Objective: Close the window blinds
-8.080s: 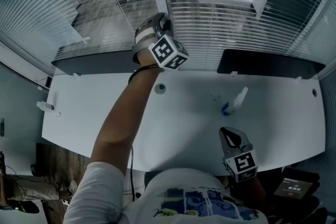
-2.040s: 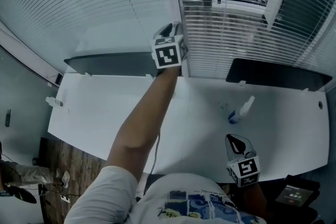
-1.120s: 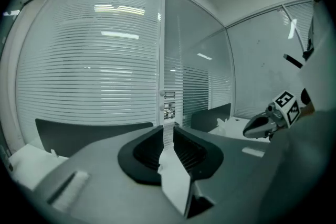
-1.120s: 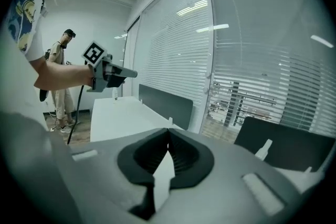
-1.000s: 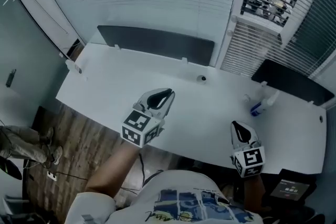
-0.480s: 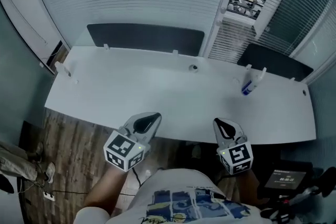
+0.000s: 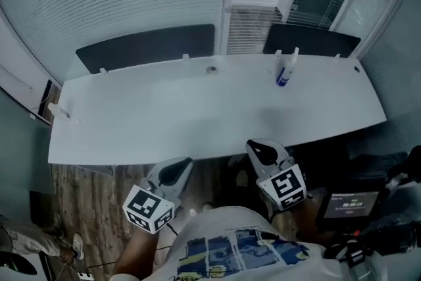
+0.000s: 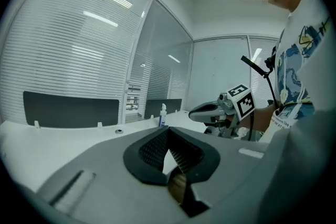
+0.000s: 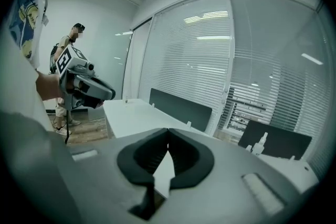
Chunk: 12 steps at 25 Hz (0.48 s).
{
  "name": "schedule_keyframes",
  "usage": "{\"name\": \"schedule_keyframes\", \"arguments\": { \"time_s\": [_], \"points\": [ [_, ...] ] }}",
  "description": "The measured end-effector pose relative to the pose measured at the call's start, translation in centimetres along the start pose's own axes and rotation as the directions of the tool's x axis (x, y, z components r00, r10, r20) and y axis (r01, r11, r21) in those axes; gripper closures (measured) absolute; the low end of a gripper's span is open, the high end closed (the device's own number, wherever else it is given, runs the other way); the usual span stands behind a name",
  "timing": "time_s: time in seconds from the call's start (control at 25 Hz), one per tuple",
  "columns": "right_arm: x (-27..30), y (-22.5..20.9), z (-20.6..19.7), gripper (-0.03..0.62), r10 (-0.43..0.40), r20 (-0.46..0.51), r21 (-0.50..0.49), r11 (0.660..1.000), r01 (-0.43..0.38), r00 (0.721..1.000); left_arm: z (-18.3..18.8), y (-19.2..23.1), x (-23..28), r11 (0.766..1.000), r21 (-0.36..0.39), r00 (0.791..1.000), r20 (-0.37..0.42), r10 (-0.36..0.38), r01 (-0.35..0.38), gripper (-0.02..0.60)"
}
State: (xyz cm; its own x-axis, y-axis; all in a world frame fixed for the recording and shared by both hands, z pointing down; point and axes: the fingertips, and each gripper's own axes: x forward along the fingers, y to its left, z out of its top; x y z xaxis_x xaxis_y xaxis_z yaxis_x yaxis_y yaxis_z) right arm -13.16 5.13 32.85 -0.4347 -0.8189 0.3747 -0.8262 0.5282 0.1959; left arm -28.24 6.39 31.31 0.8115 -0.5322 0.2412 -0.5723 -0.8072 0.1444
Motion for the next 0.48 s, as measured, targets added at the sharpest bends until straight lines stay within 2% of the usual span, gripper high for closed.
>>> {"name": "schedule_keyframes", "arguments": {
  "time_s": [0.16,0.48],
  "points": [
    [-1.5,0.9,-0.1,0.591,-0.004,0.004,0.005,1.000,0.004,1.000,-0.4,-1.6,-0.8,1.000,-0.008,1.000,-0.008,-0.014,0.014,0.574],
    [-3.6,2.5,-1.4,0.591,-0.035,0.000,0.009,0.999,0.035,0.999,-1.9,-4.0,-1.4,0.998,0.025,0.998,-0.028,-0.055,0.055,0.574]
  ]
}}
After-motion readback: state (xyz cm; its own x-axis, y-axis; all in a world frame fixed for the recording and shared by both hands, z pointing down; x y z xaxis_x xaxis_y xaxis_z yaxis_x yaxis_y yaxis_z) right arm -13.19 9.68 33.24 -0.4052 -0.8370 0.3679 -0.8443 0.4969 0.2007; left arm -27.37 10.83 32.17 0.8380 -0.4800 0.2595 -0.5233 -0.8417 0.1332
